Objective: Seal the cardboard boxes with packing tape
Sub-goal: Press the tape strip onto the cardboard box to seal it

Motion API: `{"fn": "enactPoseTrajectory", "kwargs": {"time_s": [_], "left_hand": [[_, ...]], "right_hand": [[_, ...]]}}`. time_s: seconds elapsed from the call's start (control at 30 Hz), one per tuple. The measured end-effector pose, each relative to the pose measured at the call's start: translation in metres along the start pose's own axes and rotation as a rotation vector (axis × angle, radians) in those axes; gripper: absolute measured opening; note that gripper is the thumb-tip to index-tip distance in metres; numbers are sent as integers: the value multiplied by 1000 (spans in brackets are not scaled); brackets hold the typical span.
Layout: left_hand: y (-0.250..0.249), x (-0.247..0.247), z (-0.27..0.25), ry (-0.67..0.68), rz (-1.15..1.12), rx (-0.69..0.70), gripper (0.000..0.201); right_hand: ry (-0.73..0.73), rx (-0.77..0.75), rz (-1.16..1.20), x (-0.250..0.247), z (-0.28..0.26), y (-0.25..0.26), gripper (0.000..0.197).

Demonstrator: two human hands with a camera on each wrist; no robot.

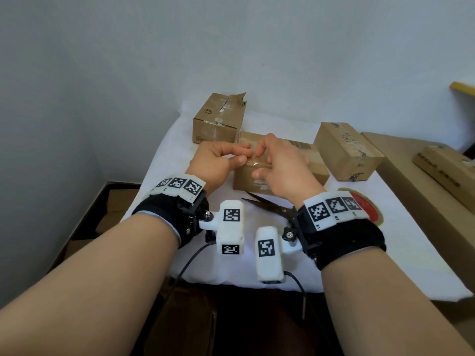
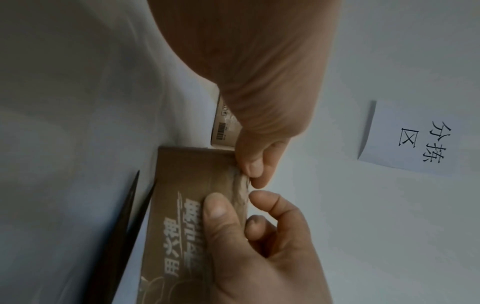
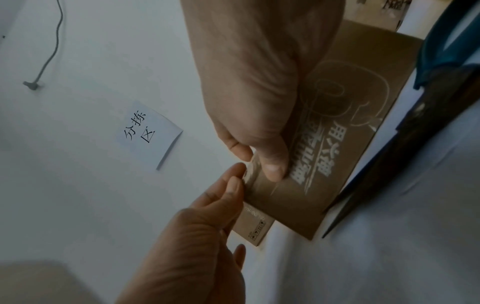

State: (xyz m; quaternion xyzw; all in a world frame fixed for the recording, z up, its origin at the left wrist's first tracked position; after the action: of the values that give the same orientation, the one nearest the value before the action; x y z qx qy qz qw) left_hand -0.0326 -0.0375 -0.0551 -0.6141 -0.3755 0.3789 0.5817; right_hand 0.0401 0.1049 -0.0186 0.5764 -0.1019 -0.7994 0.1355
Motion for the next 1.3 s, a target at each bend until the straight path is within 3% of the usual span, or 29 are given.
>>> {"fn": "enactPoseTrajectory", "kwargs": {"time_s": [0.17, 0.27, 0.37, 0.43, 0.57, 0.67, 0.73, 0.8, 0.9, 1.03, 1.17, 1.3], "left_hand": [[0, -4, -1, 52, -41, -10, 34], [0, -6, -2, 43, -15, -2, 36], [0, -5, -4, 32, -11, 5, 36], [-2, -5, -5, 30, 7, 7, 41], [-2, -8, -7, 35, 21, -16, 58], [-3, -14, -4, 31, -2, -29, 70], [-2, -20, -1, 14, 0, -53, 79], [0, -24, 2, 11, 13, -95, 84], [2, -19, 1, 68, 18, -175, 86], [4, -9, -4, 146, -89, -273, 91], [3, -21, -1, 195, -62, -283, 107], [-2, -26, -6, 194, -23, -243, 88]], "right_hand": [[68, -11, 83, -7, -3, -5, 42], [0, 31, 235, -6, -3, -7, 32], [-77, 28, 220, -1, 0, -5, 18], [-41, 6, 215, -2, 2, -4, 11], [29, 1, 243, -13, -1, -7, 11], [-20, 39, 181, -21, -1, -9, 11], [-51, 121, 46, -26, 0, -12, 11], [-21, 284, -86, -30, -3, -14, 22], [53, 420, -73, -32, -6, -18, 38], [61, 288, 32, -25, -4, -24, 34], [59, 156, 162, -24, -9, -24, 25], [43, 207, 83, -22, -8, -23, 25]]}}
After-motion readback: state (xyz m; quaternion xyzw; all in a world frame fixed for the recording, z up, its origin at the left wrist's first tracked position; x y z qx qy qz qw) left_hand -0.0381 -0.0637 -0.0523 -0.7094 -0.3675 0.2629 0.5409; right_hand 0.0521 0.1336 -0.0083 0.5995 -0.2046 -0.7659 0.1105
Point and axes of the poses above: each hand's wrist, its own z-axis towards the middle knuckle, its own x-axis out of the palm, y = z × x, the point moved 2 cm from there along z, towards the middle knuckle, and after that the axes turned 14 degrees about -x, right-handed, at the moved point
